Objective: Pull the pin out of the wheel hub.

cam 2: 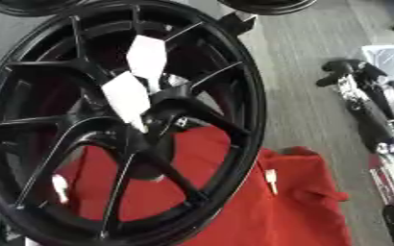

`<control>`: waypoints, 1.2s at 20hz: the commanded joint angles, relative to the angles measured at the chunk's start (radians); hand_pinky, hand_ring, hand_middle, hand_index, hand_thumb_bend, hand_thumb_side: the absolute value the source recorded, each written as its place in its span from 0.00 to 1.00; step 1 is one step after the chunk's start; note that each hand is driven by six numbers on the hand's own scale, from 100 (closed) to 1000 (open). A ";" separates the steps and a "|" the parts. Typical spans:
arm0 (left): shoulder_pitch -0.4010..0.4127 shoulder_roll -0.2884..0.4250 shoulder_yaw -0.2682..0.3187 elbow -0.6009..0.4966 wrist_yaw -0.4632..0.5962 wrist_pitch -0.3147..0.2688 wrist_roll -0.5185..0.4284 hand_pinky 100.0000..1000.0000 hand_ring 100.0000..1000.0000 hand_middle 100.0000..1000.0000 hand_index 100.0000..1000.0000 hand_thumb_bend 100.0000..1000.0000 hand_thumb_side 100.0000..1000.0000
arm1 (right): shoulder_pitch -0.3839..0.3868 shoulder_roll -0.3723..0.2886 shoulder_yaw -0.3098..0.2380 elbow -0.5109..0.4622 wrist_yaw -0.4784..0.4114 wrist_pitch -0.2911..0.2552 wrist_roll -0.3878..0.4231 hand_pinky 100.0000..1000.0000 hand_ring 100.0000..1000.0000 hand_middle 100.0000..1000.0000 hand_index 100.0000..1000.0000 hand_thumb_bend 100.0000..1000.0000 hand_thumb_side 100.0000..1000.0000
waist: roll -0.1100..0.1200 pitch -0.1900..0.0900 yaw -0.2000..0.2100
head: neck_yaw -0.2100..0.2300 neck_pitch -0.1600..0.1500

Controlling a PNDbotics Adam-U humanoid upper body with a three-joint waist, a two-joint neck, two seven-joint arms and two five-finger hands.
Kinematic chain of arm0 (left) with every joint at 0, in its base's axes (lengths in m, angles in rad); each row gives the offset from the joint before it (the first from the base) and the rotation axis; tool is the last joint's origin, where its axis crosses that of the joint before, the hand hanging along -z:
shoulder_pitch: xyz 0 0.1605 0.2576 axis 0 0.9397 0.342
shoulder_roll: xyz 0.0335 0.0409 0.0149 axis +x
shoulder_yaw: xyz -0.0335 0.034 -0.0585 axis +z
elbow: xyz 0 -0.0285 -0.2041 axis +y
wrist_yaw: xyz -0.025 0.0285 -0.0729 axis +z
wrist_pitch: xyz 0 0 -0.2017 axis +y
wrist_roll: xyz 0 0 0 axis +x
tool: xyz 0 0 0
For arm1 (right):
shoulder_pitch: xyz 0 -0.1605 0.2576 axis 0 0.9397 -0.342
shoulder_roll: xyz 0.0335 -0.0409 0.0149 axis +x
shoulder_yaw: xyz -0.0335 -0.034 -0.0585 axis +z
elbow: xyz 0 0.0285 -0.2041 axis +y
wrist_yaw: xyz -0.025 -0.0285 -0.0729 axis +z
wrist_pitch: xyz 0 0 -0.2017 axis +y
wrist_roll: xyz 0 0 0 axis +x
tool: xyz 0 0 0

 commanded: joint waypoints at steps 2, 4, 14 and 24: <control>-0.013 0.009 0.028 -0.011 0.128 0.032 0.080 0.79 0.75 0.69 0.80 0.00 0.40 | -0.002 -0.026 -0.012 -0.012 0.000 -0.002 -0.006 0.93 0.58 0.63 0.65 0.00 0.49 | 0.000 -0.019 0.001 | 0.002 -0.007; -0.010 -0.014 0.030 -0.031 0.210 0.066 0.160 0.77 0.73 0.67 0.78 0.00 0.48 | -0.003 -0.025 -0.012 -0.012 -0.001 -0.002 -0.006 0.93 0.58 0.63 0.65 0.00 0.49 | -0.002 -0.019 0.001 | 0.005 -0.007; 0.090 -0.211 0.015 -0.305 0.612 0.298 0.535 0.75 0.74 0.72 0.83 0.00 0.70 | -0.012 -0.015 -0.013 -0.014 -0.013 -0.004 -0.011 0.93 0.58 0.62 0.65 0.00 0.49 | -0.019 -0.016 -0.003 | 0.025 -0.014; 0.180 -0.461 0.011 -0.428 0.649 0.331 0.604 0.75 0.75 0.75 0.87 0.08 0.79 | -0.020 -0.002 -0.017 -0.018 -0.027 -0.010 -0.024 0.93 0.58 0.62 0.65 0.00 0.48 | -0.038 -0.012 -0.002 | 0.041 -0.014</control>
